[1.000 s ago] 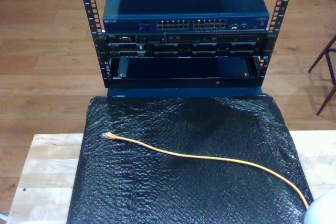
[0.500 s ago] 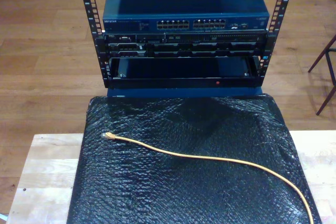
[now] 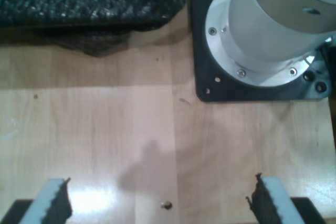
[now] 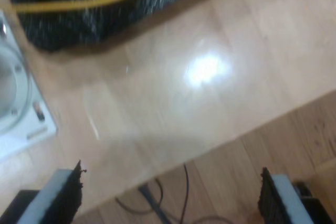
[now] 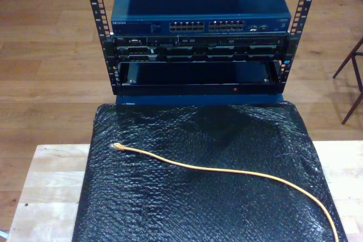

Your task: Grab the cable and plug it in

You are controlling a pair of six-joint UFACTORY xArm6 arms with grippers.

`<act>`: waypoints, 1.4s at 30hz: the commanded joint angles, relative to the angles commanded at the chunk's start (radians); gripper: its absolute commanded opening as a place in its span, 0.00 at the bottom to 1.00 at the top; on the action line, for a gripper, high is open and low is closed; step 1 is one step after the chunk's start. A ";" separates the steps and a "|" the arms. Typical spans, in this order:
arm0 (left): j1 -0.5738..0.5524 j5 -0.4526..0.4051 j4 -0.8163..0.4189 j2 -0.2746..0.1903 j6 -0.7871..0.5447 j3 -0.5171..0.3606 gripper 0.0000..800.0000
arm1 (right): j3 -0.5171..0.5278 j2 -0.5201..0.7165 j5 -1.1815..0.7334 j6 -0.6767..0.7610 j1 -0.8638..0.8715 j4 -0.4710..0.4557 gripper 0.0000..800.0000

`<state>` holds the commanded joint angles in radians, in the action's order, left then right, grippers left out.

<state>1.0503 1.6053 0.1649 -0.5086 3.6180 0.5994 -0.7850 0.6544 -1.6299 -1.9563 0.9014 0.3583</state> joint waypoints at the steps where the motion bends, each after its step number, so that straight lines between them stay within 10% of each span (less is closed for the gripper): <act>1: -0.008 0.000 0.002 0.000 0.014 0.002 1.00 | 0.000 0.002 0.000 0.026 -0.015 0.021 1.00; 21: -0.130 0.000 0.100 0.057 0.219 0.028 1.00 | -0.021 0.005 0.080 0.377 -0.436 0.226 0.99; 42: -0.193 -0.003 0.103 0.063 0.327 0.028 1.00 | -0.026 -0.046 0.345 0.595 -0.821 0.229 0.99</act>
<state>0.8569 1.6023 0.2677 -0.4457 3.9448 0.6270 -0.8111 0.6084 -1.2846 -1.3610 0.0806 0.5869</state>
